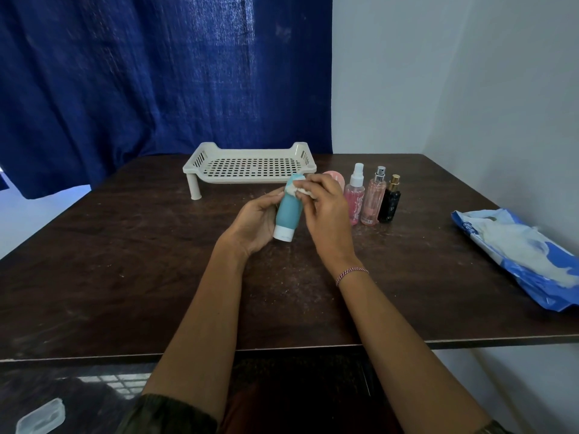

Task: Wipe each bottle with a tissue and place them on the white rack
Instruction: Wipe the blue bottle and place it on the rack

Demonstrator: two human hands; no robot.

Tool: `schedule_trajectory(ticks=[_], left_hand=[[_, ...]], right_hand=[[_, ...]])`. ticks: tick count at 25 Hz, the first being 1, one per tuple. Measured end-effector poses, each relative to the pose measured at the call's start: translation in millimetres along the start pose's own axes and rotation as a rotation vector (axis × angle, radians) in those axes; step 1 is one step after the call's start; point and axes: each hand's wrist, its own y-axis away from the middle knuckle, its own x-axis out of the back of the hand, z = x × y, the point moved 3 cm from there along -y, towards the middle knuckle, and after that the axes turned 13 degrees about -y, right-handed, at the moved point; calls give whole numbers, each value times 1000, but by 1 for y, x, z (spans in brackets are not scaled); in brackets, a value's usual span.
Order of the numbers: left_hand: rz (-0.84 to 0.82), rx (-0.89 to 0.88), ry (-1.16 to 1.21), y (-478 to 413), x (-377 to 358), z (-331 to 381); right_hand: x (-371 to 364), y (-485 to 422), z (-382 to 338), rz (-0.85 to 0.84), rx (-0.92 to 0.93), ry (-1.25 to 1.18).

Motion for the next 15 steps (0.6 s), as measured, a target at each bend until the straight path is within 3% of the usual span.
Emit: schedule_trajectory(ticks=[10,15], left_hand=[[77,-55,60,-1,6,2],[1,-40,41,3,1,4]], right_hand=[[-11,4,-9,-179,156,37],[-6,3,-10,-115,162,61]])
